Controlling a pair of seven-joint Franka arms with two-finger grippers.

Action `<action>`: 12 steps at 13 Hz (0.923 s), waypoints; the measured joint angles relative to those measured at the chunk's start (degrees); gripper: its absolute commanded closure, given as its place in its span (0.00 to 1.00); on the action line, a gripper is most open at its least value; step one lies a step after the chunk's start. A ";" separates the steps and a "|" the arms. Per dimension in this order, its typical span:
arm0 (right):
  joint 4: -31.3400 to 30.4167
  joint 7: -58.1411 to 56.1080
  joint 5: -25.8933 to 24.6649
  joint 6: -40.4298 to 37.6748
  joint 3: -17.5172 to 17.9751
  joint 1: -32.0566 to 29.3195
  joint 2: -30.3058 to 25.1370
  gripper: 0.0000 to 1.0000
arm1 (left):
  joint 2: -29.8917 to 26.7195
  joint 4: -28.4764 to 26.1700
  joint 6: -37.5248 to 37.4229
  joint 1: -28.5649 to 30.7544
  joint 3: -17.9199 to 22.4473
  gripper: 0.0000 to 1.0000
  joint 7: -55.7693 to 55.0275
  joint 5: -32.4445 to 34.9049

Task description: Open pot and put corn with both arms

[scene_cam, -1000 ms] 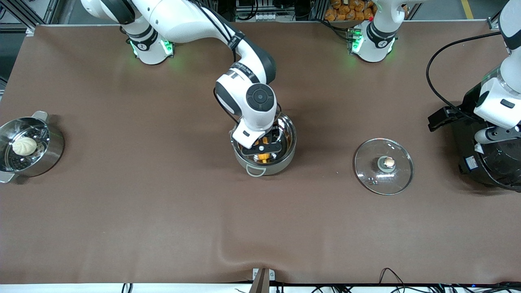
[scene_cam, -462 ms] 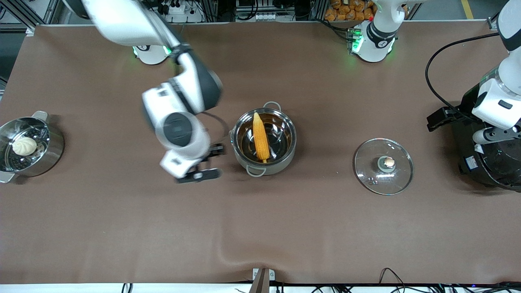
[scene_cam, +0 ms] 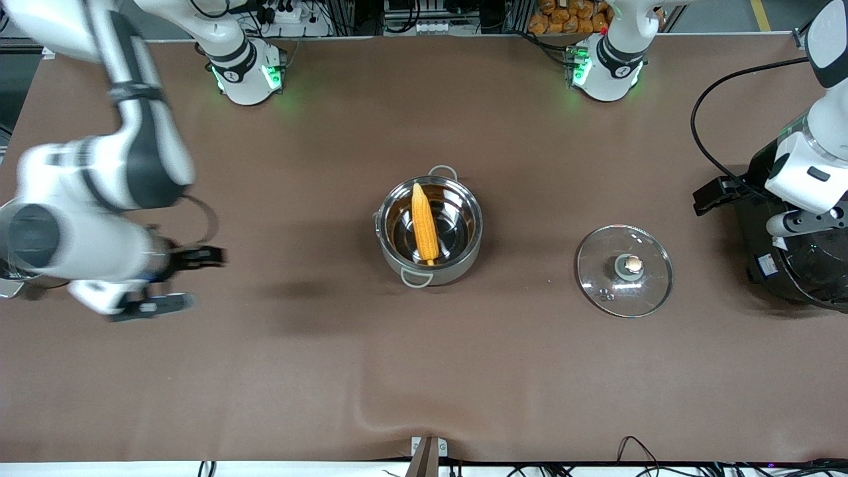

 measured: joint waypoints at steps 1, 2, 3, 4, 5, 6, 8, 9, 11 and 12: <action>-0.77 -1.09 0.02 0.00 0.04 -2.23 -1.45 0.00 | -0.01 0.00 0.06 0.00 0.00 0.00 0.00 0.00; -1.90 -1.37 0.03 0.00 0.09 -3.35 -3.44 0.00 | -0.03 0.00 0.11 0.00 -0.02 0.00 0.00 0.00; -3.63 -1.36 0.03 -0.02 0.12 -3.80 -6.20 0.00 | -0.06 0.00 0.15 0.00 -0.01 0.00 0.00 0.00; -5.48 -1.33 0.03 -0.10 0.13 -3.99 -9.27 0.00 | -0.05 -0.01 0.17 0.00 -0.03 0.00 0.01 0.00; -7.16 -1.30 0.03 -0.38 0.13 -4.13 -12.40 0.00 | -0.03 -0.05 0.17 -0.01 -0.06 0.00 0.23 0.00; -8.55 -1.29 0.03 -0.98 0.14 -4.21 -15.28 0.00 | -0.02 -0.11 0.17 -0.02 -0.08 0.00 0.87 0.00; -10.14 -1.29 0.03 -3.30 0.56 -4.21 -20.01 0.00 | -0.02 -0.17 0.17 -0.11 -0.14 0.00 1.83 0.00; -10.54 -1.26 0.03 -3.93 0.96 -4.21 -21.80 0.00 | -0.03 -0.17 0.15 -0.15 -0.27 0.00 1.90 0.00; -10.63 -1.20 0.03 -5.13 1.37 -4.21 -23.96 0.00 | -0.20 -0.17 0.00 -0.15 -0.74 0.00 1.91 0.00; -10.33 -1.16 0.05 -5.99 1.35 -4.21 -24.42 0.00 | -0.34 -0.16 -0.08 -0.17 -0.84 0.00 1.92 0.00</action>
